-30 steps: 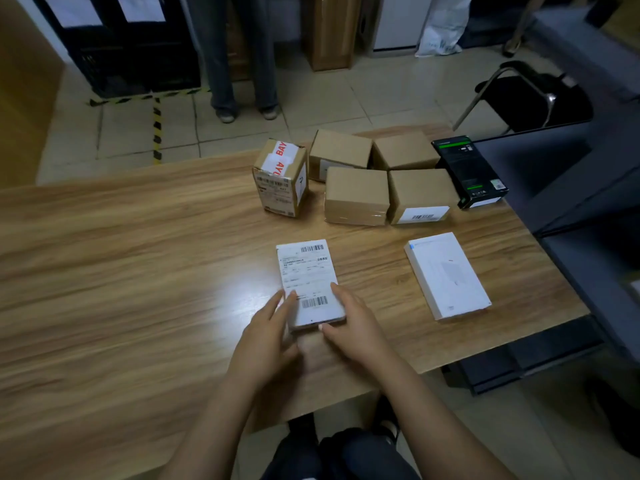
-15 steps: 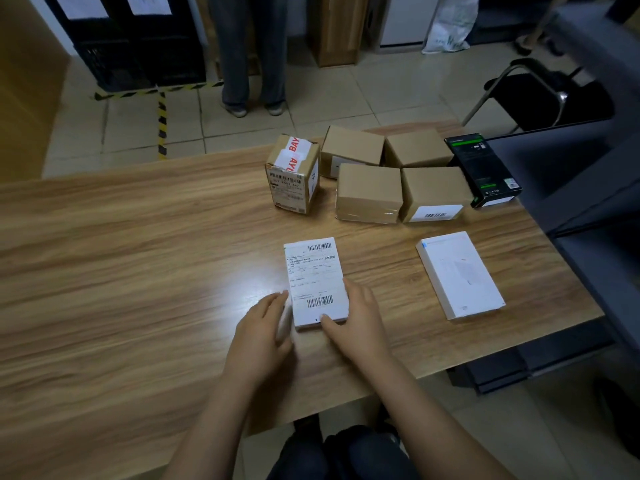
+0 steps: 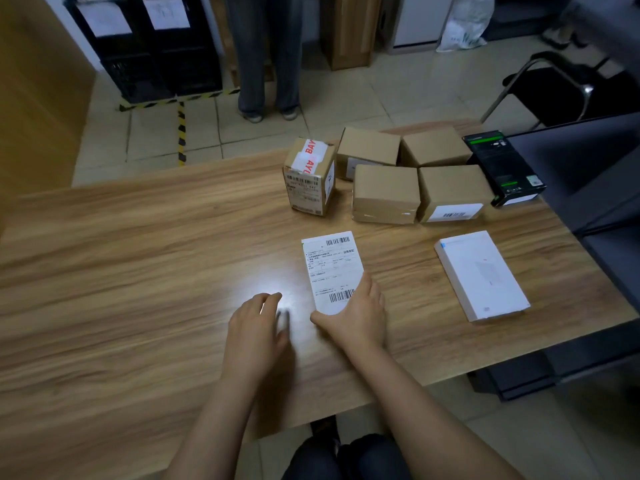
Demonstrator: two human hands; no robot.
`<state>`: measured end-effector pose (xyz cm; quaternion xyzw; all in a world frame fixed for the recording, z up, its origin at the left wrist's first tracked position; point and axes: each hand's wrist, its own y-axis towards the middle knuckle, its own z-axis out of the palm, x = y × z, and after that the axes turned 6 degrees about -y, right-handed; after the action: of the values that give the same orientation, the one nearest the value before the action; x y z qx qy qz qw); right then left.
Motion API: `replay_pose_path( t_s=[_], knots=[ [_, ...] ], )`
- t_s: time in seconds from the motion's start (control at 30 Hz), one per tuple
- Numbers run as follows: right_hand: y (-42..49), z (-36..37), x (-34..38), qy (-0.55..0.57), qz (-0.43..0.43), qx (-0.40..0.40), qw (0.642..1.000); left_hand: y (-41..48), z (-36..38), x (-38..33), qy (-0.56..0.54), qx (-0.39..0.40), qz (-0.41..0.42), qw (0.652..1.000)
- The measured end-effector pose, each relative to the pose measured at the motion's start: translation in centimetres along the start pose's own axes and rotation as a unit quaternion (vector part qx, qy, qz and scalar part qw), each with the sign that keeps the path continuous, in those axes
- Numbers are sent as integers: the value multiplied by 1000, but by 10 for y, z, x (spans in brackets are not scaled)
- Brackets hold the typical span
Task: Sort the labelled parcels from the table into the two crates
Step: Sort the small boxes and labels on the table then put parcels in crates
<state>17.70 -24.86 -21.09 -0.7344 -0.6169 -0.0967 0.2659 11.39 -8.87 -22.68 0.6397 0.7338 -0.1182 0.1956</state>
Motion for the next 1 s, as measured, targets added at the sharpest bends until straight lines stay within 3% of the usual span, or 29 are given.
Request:
replay_pose_path(
  t_s=[0.17,0.27,0.43,0.63,1.0],
  knots=[
    [12,-44,13,60,-46,-68,995,33,-30,-27,-16,-2,13,1000],
    [20,-84,28,95,-85,-122,984,62,-62,-58,-12,-52,50,997],
    [25,-161,57,146,-156,-251,944,107,-124,-117,-15,-167,129,977],
    [17,-256,68,178,-221,-351,892,127,-191,-195,-28,-277,195,940],
    [-12,-362,40,220,-283,-449,818,122,-242,-308,-45,-349,283,892]
  ],
)
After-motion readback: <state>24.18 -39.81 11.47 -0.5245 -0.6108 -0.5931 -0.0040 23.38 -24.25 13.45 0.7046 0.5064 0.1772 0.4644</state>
